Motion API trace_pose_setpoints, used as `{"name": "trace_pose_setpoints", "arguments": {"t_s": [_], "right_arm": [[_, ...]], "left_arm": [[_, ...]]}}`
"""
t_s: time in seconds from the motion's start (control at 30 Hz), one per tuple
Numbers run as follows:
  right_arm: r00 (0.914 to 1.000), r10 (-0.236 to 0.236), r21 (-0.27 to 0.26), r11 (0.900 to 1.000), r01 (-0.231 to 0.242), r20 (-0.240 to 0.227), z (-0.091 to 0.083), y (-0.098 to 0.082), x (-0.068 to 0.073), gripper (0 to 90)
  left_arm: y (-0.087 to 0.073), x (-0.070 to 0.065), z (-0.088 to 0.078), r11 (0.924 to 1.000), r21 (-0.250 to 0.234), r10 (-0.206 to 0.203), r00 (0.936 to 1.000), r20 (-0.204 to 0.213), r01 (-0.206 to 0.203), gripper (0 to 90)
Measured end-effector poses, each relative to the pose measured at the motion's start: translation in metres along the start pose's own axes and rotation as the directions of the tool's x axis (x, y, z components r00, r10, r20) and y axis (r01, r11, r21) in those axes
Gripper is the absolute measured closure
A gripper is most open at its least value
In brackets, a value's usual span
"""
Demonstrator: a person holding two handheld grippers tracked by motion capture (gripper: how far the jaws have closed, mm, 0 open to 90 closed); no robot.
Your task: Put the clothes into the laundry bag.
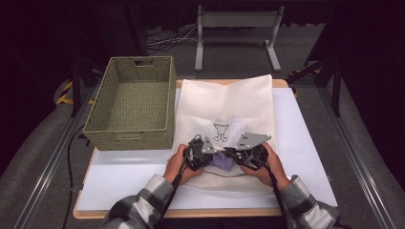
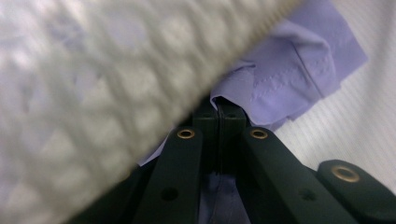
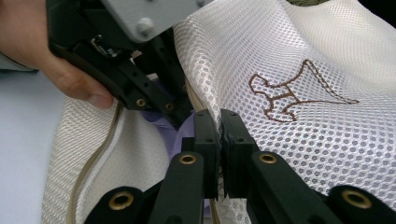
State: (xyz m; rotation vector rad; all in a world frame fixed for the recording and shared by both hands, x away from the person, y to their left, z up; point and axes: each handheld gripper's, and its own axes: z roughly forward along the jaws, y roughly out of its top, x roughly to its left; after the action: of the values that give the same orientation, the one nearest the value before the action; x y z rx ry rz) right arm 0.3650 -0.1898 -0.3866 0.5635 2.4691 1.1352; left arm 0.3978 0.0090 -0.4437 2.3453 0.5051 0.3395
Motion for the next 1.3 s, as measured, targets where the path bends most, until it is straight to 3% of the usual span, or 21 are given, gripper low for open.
{"name": "trace_pose_setpoints", "arguments": {"t_s": [0.17,0.2,0.33,0.47,0.6,0.67,0.8,0.97,1.1,1.17,1.3], "right_arm": [[0.9999,0.008,0.013,1.0,-0.008,-0.011,0.004,-0.002,-0.001,86.9],[0.9998,0.013,0.016,1.0,-0.013,-0.013,0.005,-0.003,0.0,86.9],[0.9998,0.005,0.033,0.999,-0.004,-0.019,0.009,-0.004,0.002,86.9],[0.9998,-0.007,0.055,0.998,0.008,-0.021,0.015,-0.006,0.004,86.9],[0.9997,-0.019,0.068,0.997,0.02,-0.012,0.016,-0.007,0.004,86.9],[0.9997,-0.023,0.07,0.997,0.023,-0.003,0.016,-0.007,0.004,86.9],[0.9998,-0.019,0.06,0.998,0.019,0.003,0.014,-0.007,0.002,87.0],[0.9998,-0.019,0.042,0.999,0.019,0.007,0.011,-0.006,0.002,87.1],[0.9998,-0.018,0.033,0.999,0.018,0.011,0.008,-0.005,0.001,87.1],[0.9997,-0.016,0.031,0.999,0.016,0.016,0.007,-0.005,0.0,87.3],[0.9998,-0.012,0.028,1.0,0.012,0.014,0.006,-0.004,-0.001,87.4]], "left_arm": [[0.002,0.003,0.008,0.9985,-0.042,-0.036,0.9985,-0.042,0.035,89.5],[0.003,0.003,0.011,0.9956,-0.065,-0.071,0.9963,-0.05,0.067,89.6],[0.004,0.006,0.011,0.9856,-0.122,-0.126,0.9895,-0.071,0.117,89.7],[0.006,0.006,0.012,0.9806,-0.14,-0.151,0.9839,-0.096,0.137,89.7],[0.005,0.007,0.009,0.98,-0.138,-0.155,0.9848,-0.079,0.143,89.2],[0.003,0.008,0.006,0.9813,-0.144,-0.138,0.9888,-0.059,0.128,87.9],[0.001,0.006,-0.003,0.984,-0.133,-0.126,0.9907,-0.052,0.118,79.1],[-0.003,0.002,-0.021,0.9872,-0.139,-0.084,0.9961,-0.029,0.079,73.2],[-0.005,-0.003,-0.03,0.9909,-0.124,-0.052,0.9987,0.003,0.052,76.5],[-0.003,-0.006,-0.036,0.9954,-0.095,0.014,0.9999,0.008,-0.013,80.8],[-0.002,-0.008,-0.041,0.9955,-0.092,0.024,0.9995,0.023,-0.021,82.6]]}}
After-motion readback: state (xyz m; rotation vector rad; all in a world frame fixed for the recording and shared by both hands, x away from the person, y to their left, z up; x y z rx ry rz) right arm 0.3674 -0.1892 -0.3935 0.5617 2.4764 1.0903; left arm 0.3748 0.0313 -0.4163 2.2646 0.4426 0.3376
